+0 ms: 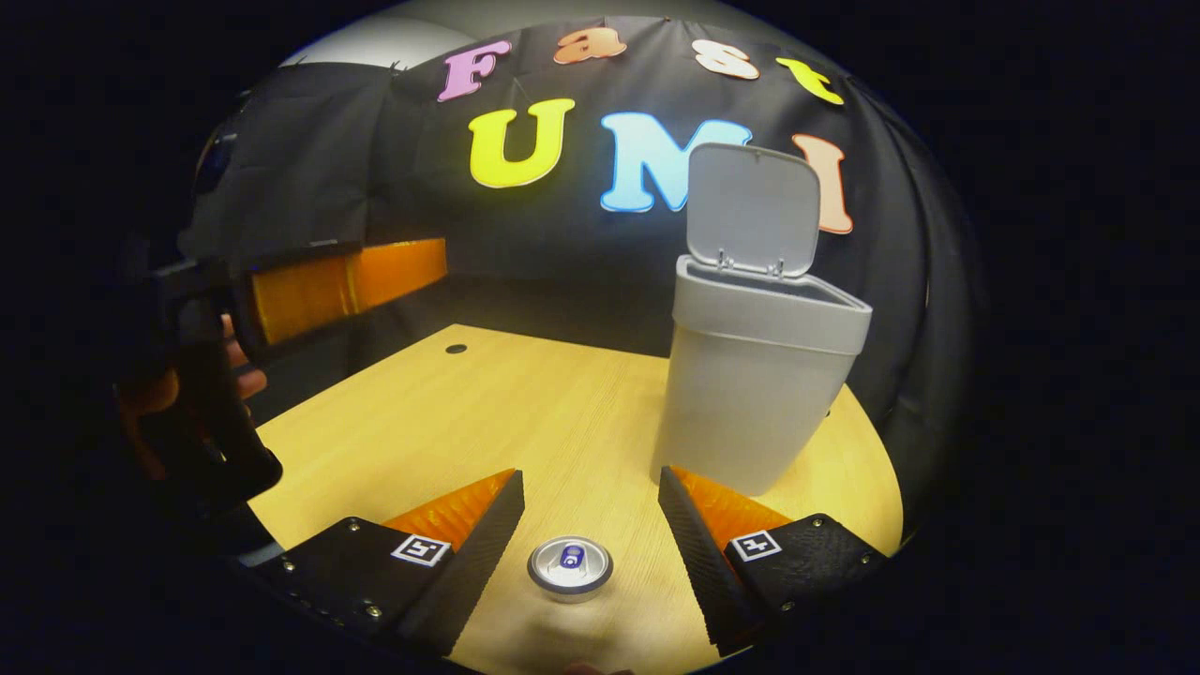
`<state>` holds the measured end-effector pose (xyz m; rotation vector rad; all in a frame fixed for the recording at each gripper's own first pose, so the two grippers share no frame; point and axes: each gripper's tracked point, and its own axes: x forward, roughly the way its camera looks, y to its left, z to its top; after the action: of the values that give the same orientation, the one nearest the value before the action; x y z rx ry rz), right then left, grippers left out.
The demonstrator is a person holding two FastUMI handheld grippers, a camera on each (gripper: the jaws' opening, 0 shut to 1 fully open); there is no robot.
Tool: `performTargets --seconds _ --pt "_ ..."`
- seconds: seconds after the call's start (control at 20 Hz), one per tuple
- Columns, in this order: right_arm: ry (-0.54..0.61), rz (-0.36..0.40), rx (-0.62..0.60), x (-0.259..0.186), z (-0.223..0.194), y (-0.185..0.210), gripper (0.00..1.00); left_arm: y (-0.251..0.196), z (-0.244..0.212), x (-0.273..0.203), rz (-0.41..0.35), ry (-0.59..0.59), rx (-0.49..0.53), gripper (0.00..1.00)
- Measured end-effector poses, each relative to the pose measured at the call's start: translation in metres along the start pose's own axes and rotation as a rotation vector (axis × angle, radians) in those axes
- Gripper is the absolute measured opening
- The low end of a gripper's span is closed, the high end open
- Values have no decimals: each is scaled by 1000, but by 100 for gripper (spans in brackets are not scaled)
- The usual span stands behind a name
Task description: Press the lid of the desktop garbage bin to open it, pick up the crumpled paper on the desktop and throw it into the bin, then pick up the pop can on the desktop and drop it into the bin, and finally close the garbage bin lid.
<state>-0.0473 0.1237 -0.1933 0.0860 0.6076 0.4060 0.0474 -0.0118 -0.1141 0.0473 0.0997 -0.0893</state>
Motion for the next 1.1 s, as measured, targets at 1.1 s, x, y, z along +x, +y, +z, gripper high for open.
performTargets --seconds 1.1 --pt "268 45 -6 23 -87 -3 84 1 -8 -23 38 37 17 96"
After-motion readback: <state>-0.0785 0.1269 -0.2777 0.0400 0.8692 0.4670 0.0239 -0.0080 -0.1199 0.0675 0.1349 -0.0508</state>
